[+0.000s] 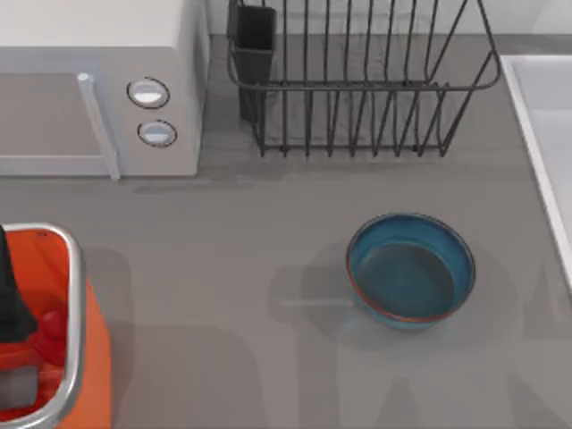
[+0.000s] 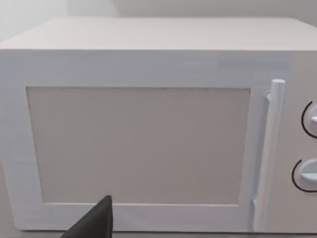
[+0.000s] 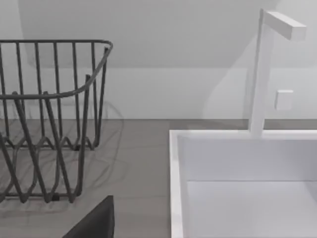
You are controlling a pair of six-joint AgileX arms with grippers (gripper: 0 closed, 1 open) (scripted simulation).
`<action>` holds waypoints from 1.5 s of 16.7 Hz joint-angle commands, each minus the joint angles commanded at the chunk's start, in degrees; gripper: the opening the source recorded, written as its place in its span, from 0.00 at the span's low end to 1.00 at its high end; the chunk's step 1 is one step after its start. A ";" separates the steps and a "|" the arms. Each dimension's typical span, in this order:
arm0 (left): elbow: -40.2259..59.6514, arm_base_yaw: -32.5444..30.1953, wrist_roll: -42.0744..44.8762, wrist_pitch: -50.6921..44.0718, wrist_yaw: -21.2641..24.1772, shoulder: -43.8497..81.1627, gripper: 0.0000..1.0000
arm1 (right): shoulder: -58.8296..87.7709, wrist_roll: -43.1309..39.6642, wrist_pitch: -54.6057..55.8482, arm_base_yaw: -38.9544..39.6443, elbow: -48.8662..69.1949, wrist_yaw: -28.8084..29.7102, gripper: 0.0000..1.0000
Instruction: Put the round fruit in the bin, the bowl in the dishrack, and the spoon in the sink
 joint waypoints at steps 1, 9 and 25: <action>0.00 0.00 0.00 0.00 0.00 0.00 1.00 | 1.81 0.52 -1.52 0.57 1.79 -0.07 1.00; 0.00 0.00 0.00 0.00 0.00 0.00 1.00 | 37.29 8.48 -25.69 8.18 31.86 0.01 1.00; 0.00 0.00 0.00 0.00 0.00 0.00 1.00 | 105.24 22.82 -69.04 21.88 86.11 0.17 1.00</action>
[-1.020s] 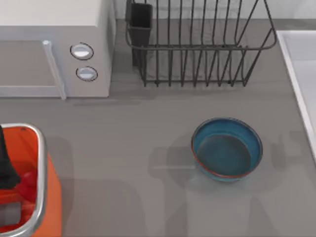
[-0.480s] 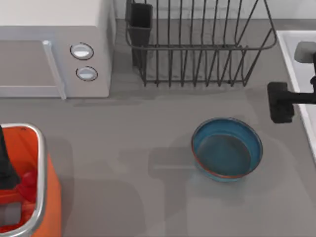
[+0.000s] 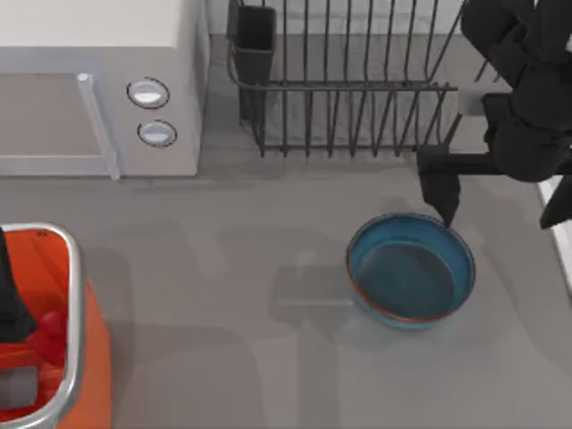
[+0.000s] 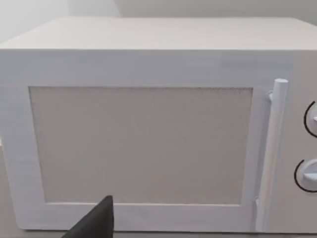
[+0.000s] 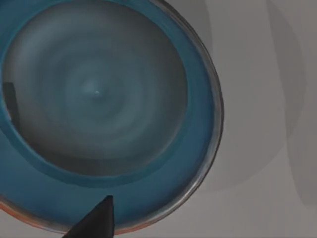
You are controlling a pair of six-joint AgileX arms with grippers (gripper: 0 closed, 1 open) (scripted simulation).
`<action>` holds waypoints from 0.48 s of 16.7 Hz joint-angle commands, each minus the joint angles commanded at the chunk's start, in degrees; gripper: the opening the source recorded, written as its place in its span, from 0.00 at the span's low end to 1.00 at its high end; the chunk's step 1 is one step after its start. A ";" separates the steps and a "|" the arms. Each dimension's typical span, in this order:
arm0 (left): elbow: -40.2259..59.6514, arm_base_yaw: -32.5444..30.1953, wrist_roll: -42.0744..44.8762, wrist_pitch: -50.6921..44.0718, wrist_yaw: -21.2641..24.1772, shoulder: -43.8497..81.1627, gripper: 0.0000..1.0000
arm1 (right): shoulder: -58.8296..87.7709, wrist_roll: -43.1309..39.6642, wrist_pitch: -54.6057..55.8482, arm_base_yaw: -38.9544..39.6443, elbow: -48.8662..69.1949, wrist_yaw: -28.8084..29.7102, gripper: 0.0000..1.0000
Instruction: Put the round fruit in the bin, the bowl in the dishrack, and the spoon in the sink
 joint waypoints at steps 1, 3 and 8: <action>0.00 0.00 0.00 0.00 0.00 0.00 1.00 | 0.39 0.09 -0.23 0.08 0.36 0.00 1.00; 0.00 0.00 0.00 0.00 0.00 0.00 1.00 | 0.39 0.09 -0.23 0.08 0.36 0.00 1.00; 0.00 0.00 0.00 0.00 0.00 0.00 1.00 | 0.91 -0.03 2.16 -0.09 -1.70 0.00 1.00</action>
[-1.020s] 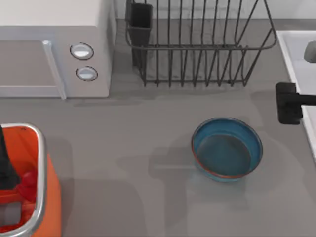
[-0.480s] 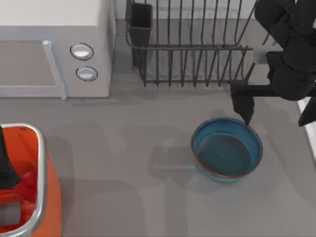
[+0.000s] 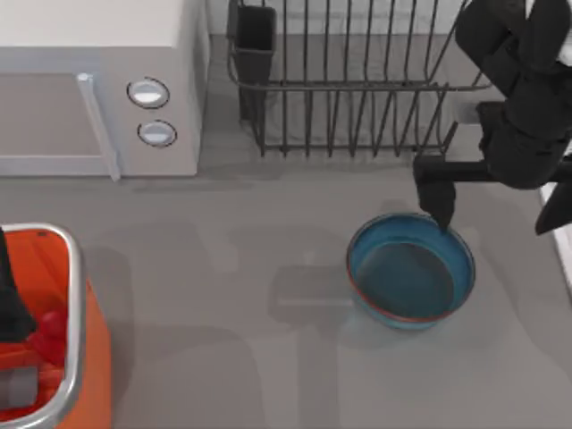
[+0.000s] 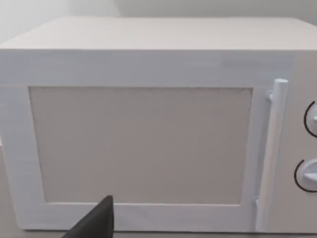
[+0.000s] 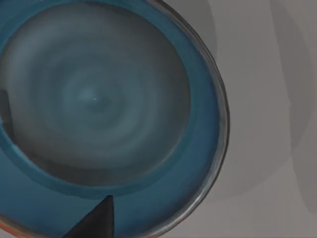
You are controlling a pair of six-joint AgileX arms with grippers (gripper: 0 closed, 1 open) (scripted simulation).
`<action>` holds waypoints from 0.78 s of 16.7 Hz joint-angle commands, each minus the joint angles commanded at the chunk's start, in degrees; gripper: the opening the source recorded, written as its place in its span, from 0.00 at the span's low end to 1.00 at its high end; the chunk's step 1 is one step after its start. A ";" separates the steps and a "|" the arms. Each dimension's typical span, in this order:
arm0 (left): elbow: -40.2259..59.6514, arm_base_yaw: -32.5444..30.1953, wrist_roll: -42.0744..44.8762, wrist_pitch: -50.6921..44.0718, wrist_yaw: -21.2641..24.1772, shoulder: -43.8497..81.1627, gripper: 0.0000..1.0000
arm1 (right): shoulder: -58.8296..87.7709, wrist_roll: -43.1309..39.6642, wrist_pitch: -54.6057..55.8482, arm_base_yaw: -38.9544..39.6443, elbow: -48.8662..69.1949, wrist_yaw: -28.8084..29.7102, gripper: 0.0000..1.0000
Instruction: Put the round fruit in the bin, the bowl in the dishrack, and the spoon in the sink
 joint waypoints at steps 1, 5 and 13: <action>0.00 0.00 0.00 0.00 0.00 0.00 1.00 | 0.51 0.01 1.93 0.05 -1.41 0.01 1.00; 0.00 0.00 0.00 0.00 0.00 0.00 1.00 | 3.63 0.21 13.07 0.20 -8.74 0.02 1.00; 0.00 0.00 0.00 0.00 0.00 0.00 1.00 | 5.54 0.36 18.99 0.34 -13.28 0.03 1.00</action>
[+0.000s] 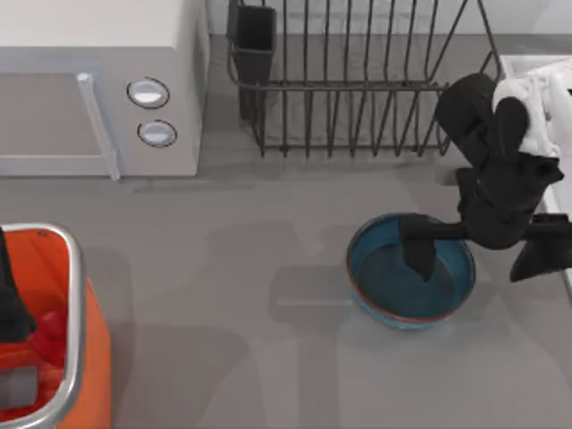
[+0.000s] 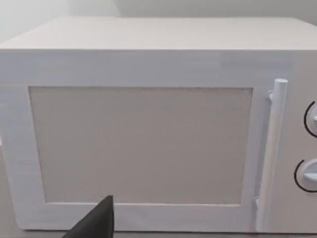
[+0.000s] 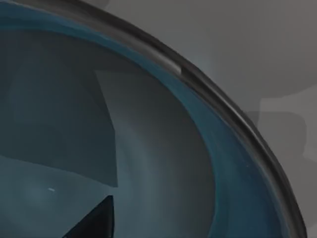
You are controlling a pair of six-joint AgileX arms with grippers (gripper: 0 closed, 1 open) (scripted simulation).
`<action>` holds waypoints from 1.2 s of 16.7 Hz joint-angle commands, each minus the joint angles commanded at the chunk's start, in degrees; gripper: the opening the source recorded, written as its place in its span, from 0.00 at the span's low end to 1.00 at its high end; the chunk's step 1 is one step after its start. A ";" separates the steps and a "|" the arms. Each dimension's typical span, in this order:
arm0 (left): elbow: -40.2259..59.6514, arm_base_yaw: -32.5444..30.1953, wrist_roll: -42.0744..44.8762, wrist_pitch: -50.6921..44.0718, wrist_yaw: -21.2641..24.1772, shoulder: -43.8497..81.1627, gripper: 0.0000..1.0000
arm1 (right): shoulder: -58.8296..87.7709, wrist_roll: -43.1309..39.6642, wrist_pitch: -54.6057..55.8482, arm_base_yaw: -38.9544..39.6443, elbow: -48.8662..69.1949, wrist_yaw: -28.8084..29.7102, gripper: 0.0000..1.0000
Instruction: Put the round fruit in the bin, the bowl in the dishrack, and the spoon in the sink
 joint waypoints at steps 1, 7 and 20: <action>0.00 0.00 0.00 0.00 0.00 0.00 1.00 | 0.00 0.00 0.00 0.00 0.00 0.00 0.92; 0.00 0.00 0.00 0.00 0.00 0.00 1.00 | 0.00 0.00 0.00 0.00 0.00 0.00 0.47; 0.00 0.00 0.00 0.00 0.00 0.00 1.00 | 0.00 0.00 0.00 0.00 0.00 0.00 0.00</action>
